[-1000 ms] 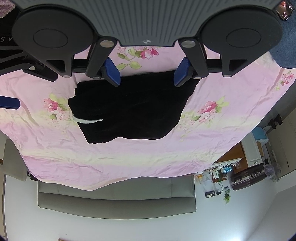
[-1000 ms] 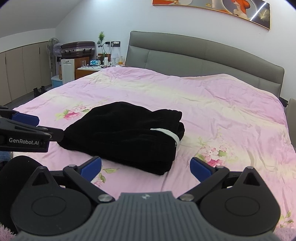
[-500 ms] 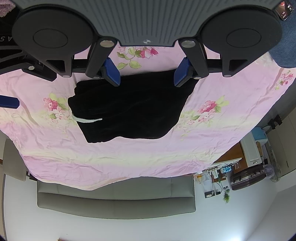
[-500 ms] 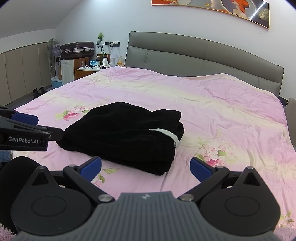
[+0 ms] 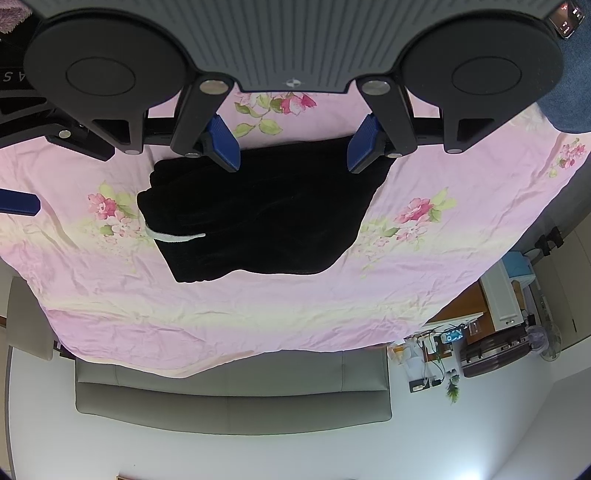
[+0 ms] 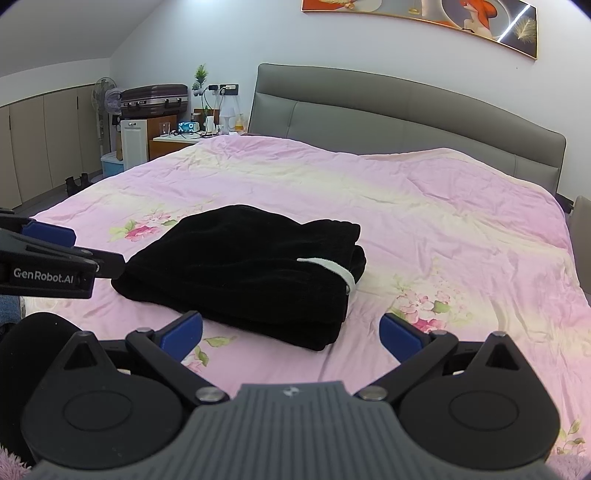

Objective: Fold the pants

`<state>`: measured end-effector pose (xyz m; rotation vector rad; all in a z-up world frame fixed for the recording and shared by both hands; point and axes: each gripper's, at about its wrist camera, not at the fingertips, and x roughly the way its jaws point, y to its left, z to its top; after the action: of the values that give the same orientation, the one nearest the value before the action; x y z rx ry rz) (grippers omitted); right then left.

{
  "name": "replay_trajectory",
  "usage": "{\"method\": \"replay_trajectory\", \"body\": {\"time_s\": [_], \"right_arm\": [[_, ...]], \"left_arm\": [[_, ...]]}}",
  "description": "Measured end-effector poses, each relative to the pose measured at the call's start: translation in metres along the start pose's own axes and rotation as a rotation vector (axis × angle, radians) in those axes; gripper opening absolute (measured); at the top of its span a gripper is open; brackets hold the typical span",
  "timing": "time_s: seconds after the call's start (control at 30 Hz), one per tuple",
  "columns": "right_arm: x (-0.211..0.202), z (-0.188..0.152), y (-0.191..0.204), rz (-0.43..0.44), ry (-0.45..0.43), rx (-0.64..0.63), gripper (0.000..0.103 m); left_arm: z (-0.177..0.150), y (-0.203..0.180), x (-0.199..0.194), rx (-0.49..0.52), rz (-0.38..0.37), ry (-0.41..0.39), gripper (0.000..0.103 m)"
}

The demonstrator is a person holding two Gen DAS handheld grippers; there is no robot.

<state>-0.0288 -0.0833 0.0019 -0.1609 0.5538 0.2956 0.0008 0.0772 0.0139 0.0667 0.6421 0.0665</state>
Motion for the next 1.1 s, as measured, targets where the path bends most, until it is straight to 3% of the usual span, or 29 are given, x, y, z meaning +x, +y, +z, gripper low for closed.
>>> {"method": "replay_trajectory", "body": {"time_s": [1.1], "right_arm": [[-0.0030, -0.0009, -0.0006, -0.008, -0.005, 0.008, 0.098]], "left_arm": [[-0.0007, -0.0051, 0.0018, 0.018, 0.007, 0.015, 0.078]]}}
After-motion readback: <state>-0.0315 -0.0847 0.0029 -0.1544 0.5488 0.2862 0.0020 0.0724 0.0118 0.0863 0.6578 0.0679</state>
